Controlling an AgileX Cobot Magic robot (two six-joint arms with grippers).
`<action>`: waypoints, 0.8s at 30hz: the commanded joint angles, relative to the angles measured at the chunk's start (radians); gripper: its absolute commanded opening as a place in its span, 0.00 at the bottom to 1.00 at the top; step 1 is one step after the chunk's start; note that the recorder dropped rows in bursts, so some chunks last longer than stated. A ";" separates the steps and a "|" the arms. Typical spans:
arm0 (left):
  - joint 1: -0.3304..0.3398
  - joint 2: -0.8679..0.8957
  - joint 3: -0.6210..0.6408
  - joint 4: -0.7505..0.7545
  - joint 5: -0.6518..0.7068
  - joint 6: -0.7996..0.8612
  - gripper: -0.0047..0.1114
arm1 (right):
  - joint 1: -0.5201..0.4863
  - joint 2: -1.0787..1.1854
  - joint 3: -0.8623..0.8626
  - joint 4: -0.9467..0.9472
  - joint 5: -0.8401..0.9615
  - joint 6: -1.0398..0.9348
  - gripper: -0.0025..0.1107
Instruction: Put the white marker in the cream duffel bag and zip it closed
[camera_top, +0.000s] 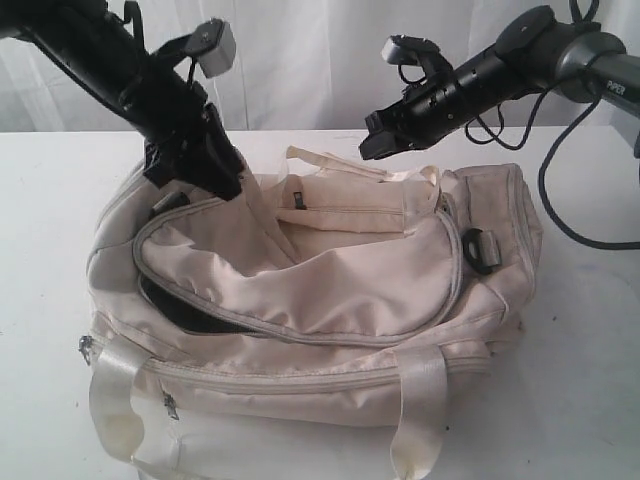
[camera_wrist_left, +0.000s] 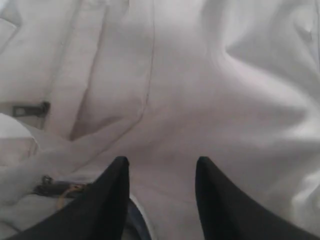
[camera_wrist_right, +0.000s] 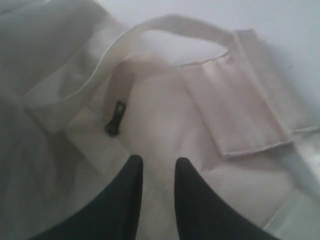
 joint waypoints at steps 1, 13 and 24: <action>-0.006 -0.005 0.047 0.014 -0.073 -0.025 0.45 | -0.003 -0.004 -0.006 -0.012 0.174 -0.062 0.31; -0.006 -0.004 0.047 0.260 -0.184 -0.290 0.45 | -0.003 -0.004 -0.006 -0.006 0.174 -0.080 0.44; -0.006 0.002 0.047 0.242 -0.288 -0.332 0.45 | -0.003 -0.004 -0.006 0.012 0.174 -0.080 0.44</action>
